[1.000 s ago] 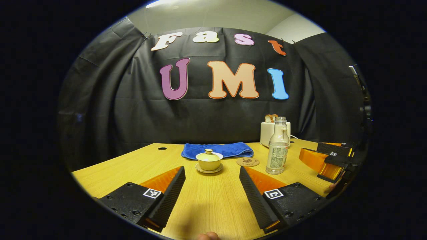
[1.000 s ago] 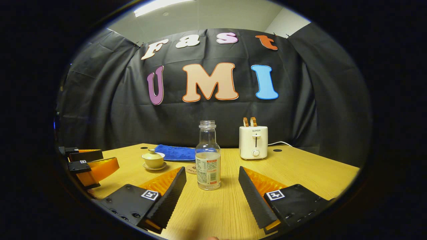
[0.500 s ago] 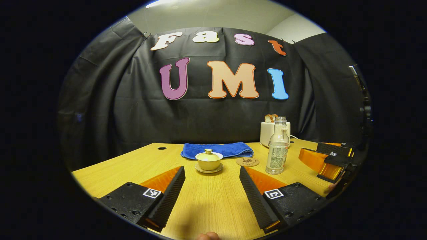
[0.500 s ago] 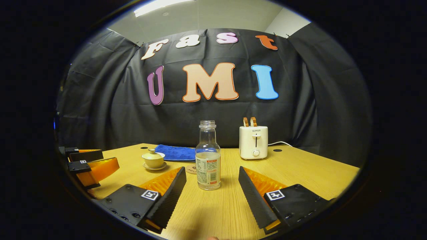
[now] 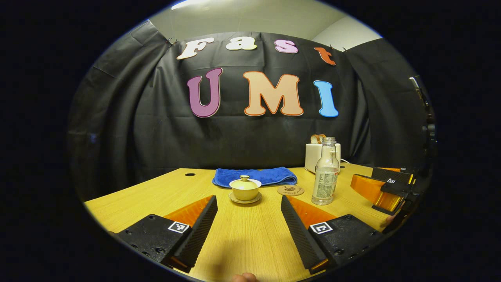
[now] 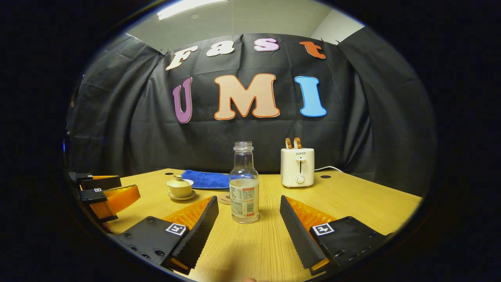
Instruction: Open the teacup lid with one hand, grasp the water bottle and pour water into the teacup with the other hand; after pouring, place the water bottle on the coaster and then close the teacup lid.
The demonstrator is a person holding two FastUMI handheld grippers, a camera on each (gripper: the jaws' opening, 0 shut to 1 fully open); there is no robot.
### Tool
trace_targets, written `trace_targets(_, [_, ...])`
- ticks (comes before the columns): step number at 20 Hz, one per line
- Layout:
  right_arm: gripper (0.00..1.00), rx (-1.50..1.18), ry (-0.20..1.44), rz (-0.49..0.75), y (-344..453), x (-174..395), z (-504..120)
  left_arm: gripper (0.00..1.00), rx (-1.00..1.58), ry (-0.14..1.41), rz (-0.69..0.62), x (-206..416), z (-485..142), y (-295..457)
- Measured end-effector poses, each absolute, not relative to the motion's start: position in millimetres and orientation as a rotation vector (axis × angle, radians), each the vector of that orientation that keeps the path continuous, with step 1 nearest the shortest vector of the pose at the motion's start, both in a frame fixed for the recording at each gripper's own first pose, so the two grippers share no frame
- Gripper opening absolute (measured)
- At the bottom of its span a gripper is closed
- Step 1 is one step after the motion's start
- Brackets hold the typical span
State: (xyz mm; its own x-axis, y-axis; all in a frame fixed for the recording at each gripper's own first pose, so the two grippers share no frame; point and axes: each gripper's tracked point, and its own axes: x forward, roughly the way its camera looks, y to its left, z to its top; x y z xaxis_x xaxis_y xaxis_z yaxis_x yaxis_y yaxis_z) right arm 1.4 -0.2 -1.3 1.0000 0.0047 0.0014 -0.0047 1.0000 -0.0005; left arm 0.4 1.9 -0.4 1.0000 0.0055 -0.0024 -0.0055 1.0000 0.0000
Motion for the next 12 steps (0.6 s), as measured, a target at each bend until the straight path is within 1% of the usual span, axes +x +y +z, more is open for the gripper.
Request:
trace_targets(6, [0.98,0.000,-0.001,0.005,-0.3,1.7,-1.1,0.95,0.002,0.001,0.024,25.7,-0.4,8.0])
trace_targets(12, [0.98,0.000,0.000,0.008,-7.5,4.8,-1.7,0.95,0.005,0.006,0.013,103.5,-2.5,13.9])
